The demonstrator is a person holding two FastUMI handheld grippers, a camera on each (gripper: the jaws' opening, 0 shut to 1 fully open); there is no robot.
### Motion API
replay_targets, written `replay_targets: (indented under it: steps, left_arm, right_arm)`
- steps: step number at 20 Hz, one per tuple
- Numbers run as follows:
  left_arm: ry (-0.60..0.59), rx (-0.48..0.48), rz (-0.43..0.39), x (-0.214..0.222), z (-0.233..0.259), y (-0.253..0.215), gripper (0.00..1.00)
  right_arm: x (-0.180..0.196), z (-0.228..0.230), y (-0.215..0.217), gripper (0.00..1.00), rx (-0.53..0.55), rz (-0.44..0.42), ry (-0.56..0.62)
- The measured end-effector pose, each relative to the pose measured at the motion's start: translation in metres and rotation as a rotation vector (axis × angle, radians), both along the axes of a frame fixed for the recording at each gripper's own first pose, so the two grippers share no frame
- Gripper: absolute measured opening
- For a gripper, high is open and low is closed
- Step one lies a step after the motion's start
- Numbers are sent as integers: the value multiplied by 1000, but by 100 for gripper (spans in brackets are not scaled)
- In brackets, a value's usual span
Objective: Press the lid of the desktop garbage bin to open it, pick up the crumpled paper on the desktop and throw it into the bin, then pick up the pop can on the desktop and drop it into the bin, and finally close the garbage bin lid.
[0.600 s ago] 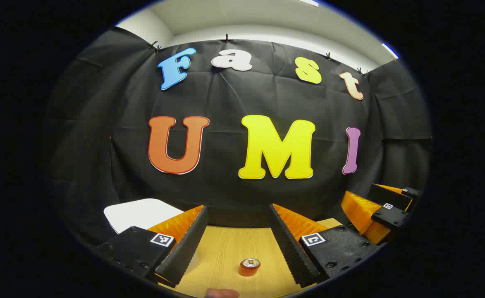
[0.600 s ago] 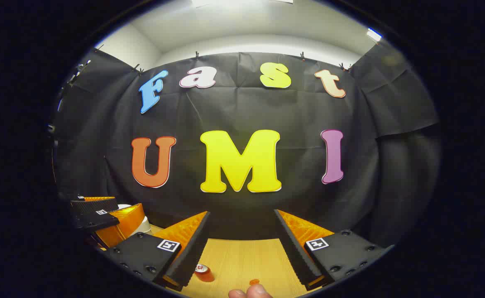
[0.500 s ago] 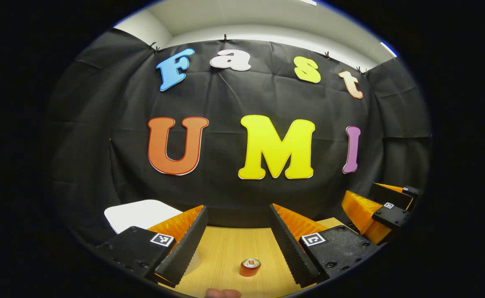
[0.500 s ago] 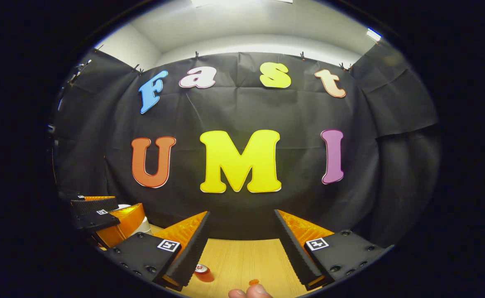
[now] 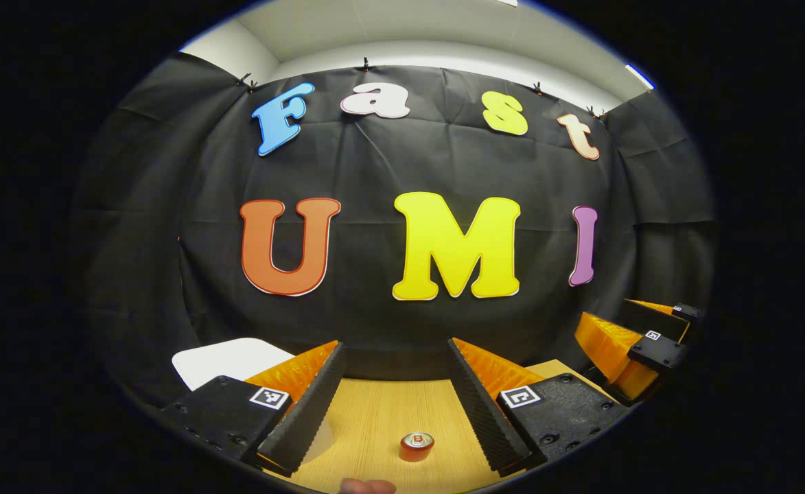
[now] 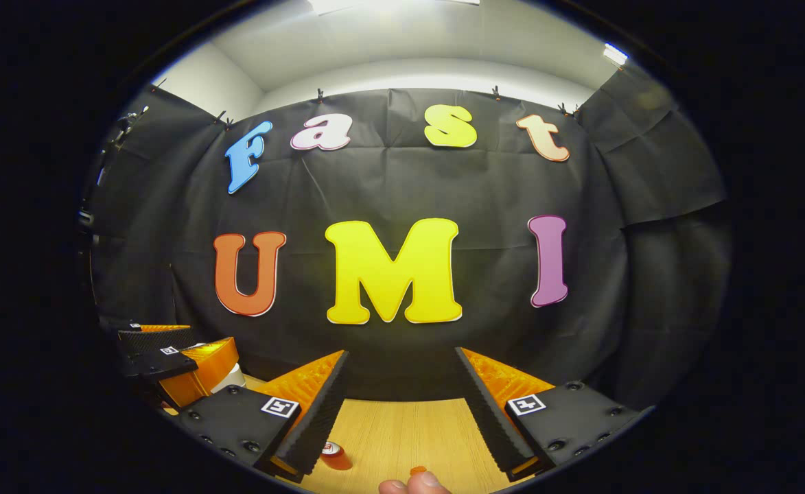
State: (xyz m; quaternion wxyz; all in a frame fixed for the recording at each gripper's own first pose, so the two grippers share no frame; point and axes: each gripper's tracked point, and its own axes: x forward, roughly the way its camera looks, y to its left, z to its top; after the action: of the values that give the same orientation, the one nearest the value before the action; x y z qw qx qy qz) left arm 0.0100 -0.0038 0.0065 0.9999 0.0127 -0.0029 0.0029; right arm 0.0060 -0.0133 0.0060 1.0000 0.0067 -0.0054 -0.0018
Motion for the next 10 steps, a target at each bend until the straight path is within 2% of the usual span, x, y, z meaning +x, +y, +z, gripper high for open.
replay_targets:
  steps: [10]
  left_arm:
    - [-18,-4,-8,0,5,-4,96]
  right_arm:
    - [1,-4,0,94,0,7,8]
